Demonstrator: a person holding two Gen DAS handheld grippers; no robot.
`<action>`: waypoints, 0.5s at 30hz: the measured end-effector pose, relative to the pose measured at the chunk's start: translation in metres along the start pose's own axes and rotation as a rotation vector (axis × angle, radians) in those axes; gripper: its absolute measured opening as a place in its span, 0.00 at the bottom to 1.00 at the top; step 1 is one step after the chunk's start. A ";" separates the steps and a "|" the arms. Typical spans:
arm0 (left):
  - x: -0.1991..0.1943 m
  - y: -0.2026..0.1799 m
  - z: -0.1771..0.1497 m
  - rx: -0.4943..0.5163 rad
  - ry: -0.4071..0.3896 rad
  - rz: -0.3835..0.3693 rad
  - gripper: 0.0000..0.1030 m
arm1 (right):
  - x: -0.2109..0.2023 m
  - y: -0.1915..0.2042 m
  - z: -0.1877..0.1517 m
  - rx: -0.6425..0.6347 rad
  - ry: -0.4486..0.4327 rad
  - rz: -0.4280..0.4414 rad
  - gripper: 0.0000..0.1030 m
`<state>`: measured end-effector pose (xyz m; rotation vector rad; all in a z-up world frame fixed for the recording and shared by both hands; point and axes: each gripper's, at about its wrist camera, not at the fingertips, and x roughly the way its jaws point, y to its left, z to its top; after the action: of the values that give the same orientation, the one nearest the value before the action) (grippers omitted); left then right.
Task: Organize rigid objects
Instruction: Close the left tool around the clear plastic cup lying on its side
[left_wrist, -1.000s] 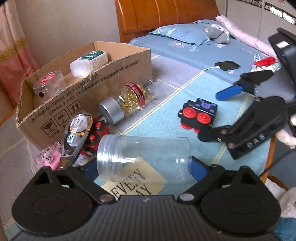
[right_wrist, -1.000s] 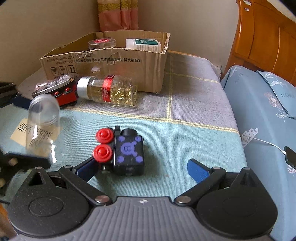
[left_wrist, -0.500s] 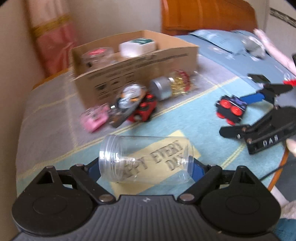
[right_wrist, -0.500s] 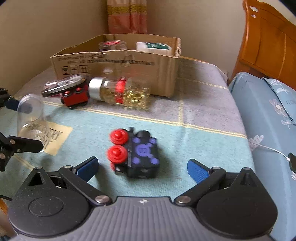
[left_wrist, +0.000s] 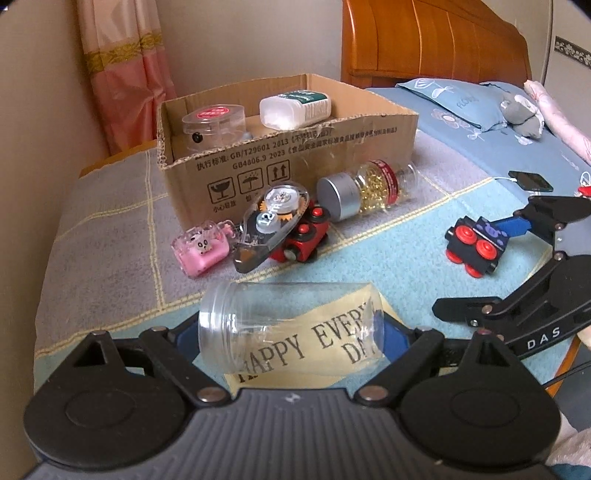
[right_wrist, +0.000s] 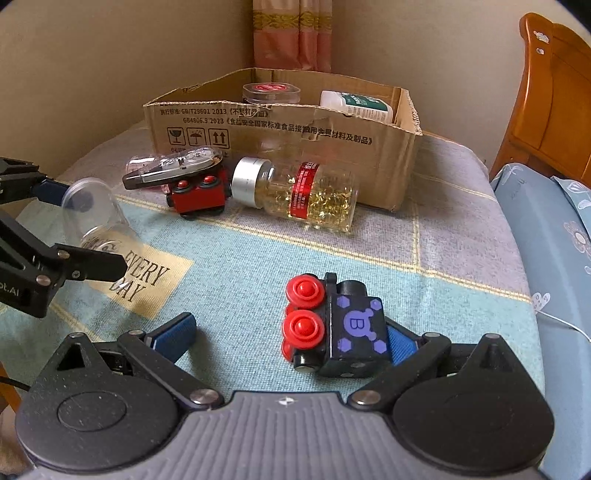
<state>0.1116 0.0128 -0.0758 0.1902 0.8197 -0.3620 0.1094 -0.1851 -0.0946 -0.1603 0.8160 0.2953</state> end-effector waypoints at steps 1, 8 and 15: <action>0.001 0.000 0.000 -0.001 0.001 0.000 0.88 | 0.000 0.000 0.000 -0.001 0.002 0.002 1.00; 0.002 0.000 0.002 -0.004 0.002 -0.001 0.89 | -0.002 -0.004 0.005 0.018 -0.003 -0.015 0.85; 0.002 -0.002 0.004 -0.007 0.005 0.007 0.89 | -0.007 -0.008 0.008 0.025 0.002 -0.036 0.62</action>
<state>0.1149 0.0092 -0.0750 0.1874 0.8248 -0.3520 0.1127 -0.1923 -0.0842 -0.1516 0.8176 0.2513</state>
